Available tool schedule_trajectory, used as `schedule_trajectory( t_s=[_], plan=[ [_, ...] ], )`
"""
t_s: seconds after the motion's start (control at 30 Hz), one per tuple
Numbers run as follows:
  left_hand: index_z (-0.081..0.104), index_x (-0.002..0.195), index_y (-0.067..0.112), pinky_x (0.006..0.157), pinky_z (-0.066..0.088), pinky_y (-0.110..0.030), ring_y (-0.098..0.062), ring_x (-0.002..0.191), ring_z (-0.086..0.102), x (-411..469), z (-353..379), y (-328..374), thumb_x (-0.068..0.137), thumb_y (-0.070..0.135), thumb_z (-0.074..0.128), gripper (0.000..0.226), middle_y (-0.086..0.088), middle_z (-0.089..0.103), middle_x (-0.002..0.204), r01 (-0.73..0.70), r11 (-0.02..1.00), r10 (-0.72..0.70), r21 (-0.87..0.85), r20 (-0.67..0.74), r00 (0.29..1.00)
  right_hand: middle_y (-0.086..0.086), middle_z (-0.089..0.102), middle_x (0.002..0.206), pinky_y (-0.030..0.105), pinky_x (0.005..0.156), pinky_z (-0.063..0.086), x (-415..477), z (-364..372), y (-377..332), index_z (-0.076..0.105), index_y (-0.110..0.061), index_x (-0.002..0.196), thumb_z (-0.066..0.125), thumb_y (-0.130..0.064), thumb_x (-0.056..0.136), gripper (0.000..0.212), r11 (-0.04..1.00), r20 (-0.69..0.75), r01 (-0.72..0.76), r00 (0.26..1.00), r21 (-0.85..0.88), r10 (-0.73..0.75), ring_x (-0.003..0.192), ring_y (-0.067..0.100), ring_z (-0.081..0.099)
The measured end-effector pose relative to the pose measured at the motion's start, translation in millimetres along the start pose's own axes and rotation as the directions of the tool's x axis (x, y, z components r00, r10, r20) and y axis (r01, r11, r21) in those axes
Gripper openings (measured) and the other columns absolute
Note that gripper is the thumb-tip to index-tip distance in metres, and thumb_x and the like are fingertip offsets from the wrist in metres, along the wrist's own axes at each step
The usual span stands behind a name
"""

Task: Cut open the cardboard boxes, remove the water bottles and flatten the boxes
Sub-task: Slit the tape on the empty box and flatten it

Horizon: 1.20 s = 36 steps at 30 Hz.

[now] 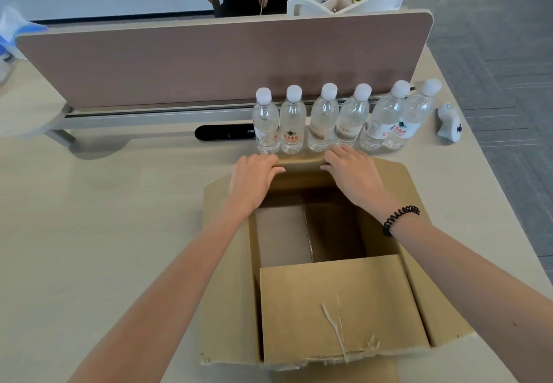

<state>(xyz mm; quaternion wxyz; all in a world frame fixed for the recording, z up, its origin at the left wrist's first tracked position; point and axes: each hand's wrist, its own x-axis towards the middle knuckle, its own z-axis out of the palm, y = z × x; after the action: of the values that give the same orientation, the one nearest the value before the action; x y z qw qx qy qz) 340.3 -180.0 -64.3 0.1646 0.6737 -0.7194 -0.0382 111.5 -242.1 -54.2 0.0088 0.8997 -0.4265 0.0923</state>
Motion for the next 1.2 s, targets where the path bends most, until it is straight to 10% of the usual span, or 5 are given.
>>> schedule_trajectory(
  t_s=[0.2,0.43,0.73,1.2],
  plan=[
    [0.061,0.131,0.018,0.104,0.031,-0.036,-0.023,0.114,0.059,-9,-9,1,0.099,0.033,0.053,0.035,-0.004,0.068,0.12,0.029,1.0,-0.029,-0.01,-0.016,0.999,0.004,0.059,0.125,0.037,0.097,0.039,-7,-29,0,0.049,-0.014,0.127,0.056,-0.027,0.096,0.034,0.952,0.114,-0.187,0.98,0.243,0.164,0.117,0.024,0.053],
    [0.049,0.144,0.016,0.115,0.024,-0.038,-0.022,0.141,0.037,-46,-21,18,0.1,0.02,0.053,0.044,-0.005,0.044,0.151,-0.012,0.997,0.016,-0.075,0.049,0.999,-0.003,0.054,0.122,0.031,0.086,0.047,-47,-40,-4,0.054,-0.02,0.12,0.06,-0.016,0.092,0.028,0.95,0.064,-0.088,0.995,0.3,0.072,0.108,0.018,0.054],
    [0.066,0.121,0.022,0.09,0.052,-0.034,-0.01,0.092,0.065,-127,-32,68,0.103,0.031,0.046,0.028,0.005,0.072,0.102,0.145,0.972,-0.107,-0.184,0.203,0.973,-0.007,0.067,0.092,0.036,0.082,0.051,-119,-55,-23,0.068,-0.022,0.09,0.057,-0.025,0.096,0.013,0.85,0.455,-0.151,0.883,0.504,-0.113,0.087,0.01,0.061],
    [0.076,0.103,0.016,0.075,0.039,-0.006,0.001,0.078,0.059,-195,-144,127,0.103,0.032,0.046,0.034,0.0,0.065,0.084,0.311,0.797,-0.153,-0.518,0.325,0.933,0.007,0.069,0.084,0.025,0.068,0.04,-181,-153,-42,0.075,-0.017,0.086,0.068,-0.026,0.089,0.011,0.609,0.3,-0.162,0.945,0.776,-0.131,0.075,0.01,0.056]
  ],
)
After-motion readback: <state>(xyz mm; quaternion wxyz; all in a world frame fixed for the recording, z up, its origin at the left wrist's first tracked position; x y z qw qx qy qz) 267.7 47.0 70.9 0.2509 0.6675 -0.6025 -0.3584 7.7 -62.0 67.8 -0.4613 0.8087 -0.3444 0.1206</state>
